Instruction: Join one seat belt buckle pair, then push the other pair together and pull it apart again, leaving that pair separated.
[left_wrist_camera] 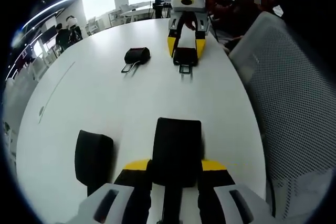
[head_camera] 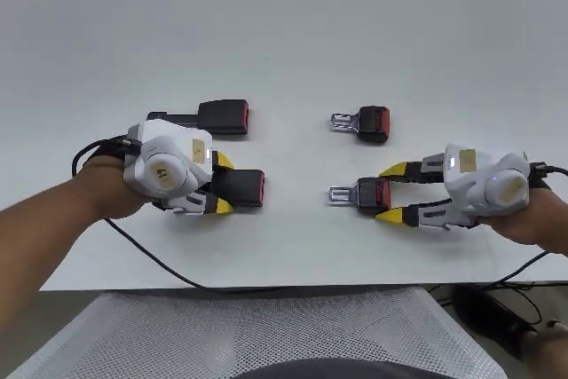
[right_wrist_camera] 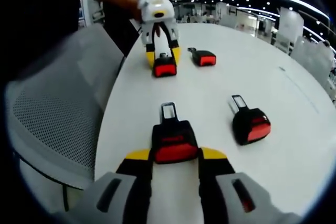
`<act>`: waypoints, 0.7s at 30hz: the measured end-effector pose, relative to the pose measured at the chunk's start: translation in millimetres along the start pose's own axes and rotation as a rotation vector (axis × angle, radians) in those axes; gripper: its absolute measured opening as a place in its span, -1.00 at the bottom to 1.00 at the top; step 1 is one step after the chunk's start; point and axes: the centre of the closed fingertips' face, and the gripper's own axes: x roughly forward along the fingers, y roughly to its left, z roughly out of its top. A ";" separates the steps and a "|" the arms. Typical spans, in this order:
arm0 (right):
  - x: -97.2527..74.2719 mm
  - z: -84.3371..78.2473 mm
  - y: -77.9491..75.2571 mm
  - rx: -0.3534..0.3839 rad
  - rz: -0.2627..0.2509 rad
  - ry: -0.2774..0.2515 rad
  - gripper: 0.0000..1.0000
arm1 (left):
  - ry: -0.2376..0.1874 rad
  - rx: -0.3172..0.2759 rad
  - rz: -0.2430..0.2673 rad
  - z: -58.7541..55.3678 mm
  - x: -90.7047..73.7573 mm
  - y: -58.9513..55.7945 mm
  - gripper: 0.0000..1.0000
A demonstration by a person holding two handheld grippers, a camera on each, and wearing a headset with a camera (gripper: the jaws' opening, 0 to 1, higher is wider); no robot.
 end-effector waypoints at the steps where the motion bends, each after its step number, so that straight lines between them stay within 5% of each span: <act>1: 0.2 0.7 0.4 0.001 0.001 -0.003 -0.32 | 0.004 0.000 -0.001 -0.3 0.2 0.2 -0.30; 21: 40.7 36.4 0.8 0.020 -0.008 -0.084 -0.33 | 0.026 -0.015 -0.001 -4.4 3.8 1.8 -0.31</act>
